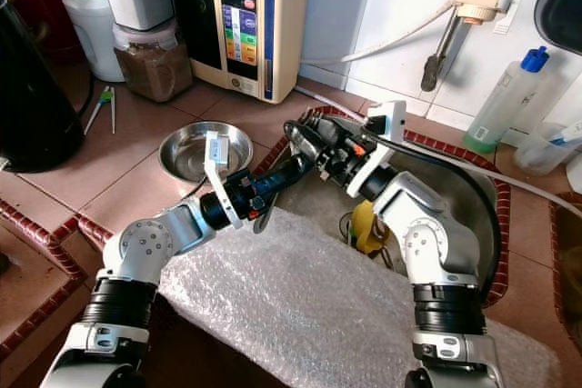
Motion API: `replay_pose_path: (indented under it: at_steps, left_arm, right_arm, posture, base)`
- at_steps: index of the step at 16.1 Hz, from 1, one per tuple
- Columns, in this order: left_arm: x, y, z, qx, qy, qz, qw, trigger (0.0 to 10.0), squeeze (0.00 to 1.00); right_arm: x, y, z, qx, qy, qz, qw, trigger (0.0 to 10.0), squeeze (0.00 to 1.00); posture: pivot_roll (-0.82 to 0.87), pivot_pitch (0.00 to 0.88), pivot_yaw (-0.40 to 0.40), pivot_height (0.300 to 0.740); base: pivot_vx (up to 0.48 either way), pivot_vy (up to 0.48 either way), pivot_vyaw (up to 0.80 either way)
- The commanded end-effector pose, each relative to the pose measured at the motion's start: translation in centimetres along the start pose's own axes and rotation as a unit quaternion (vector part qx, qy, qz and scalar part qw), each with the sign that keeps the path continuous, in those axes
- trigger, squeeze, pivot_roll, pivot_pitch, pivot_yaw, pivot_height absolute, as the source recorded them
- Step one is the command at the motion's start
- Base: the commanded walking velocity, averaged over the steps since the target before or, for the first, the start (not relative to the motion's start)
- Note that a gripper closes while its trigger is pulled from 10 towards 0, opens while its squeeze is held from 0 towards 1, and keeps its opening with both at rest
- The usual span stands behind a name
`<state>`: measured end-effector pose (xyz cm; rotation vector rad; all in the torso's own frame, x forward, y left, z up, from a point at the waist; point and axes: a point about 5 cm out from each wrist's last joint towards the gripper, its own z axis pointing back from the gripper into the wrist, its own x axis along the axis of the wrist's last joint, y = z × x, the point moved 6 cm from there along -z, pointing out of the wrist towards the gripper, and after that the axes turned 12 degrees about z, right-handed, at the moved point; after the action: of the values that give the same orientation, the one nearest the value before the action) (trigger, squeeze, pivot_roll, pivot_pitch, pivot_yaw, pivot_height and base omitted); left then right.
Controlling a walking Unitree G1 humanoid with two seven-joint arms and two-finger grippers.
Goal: Kitchen organization
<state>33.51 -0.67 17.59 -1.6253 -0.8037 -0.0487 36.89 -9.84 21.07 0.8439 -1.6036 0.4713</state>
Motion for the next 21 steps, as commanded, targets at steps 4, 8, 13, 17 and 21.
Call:
replay_pose_path:
  at_steps: [4, 8, 13, 17, 21]
  left_arm:
    - [-0.4, -1.0, -0.4, -0.021, 0.014, 0.0, 1.0, 0.0, 0.0]
    - [-0.3, -0.9, -0.4, -0.018, 0.013, -0.003, 1.0, 0.0, 0.0]
    - [-0.3, -0.7, -0.2, -0.011, 0.013, -0.009, 1.0, 0.0, 0.0]
    - [-0.1, -0.3, -0.1, 0.001, 0.009, -0.016, 1.0, 0.0, 0.0]
    - [1.7, 1.0, -0.1, 0.046, -0.028, -0.047, 0.997, 0.0, 0.0]
  right_arm:
    - [0.3, -1.3, 0.7, -0.031, -0.005, 0.003, 1.0, 0.0, 0.0]
    - [0.3, -1.3, 0.7, -0.031, -0.005, 0.002, 0.999, 0.0, 0.0]
    - [0.2, -1.4, 0.7, -0.035, -0.003, 0.003, 0.999, 0.0, 0.0]
    - [0.2, -1.6, 0.7, -0.039, -0.003, 0.004, 0.999, 0.0, 0.0]
    - [0.3, -2.1, 0.7, -0.056, -0.006, 0.007, 0.998, 0.0, 0.0]
  posture:
    - [-0.06, 0.0, -0.024, 0.74]
    - [-0.06, 0.0, -0.026, 0.74]
    - [-0.06, 0.0, -0.029, 0.74]
    - [-0.06, 0.0, -0.029, 0.74]
    - [-0.06, 0.0, -0.029, 0.74]
  base:
    - [0.0, 0.0, 0.0]
    - [0.0, 0.0, 0.0]
    - [0.0, 0.0, 0.0]
    - [0.0, 0.0, 0.0]
    - [0.0, 0.0, 0.0]
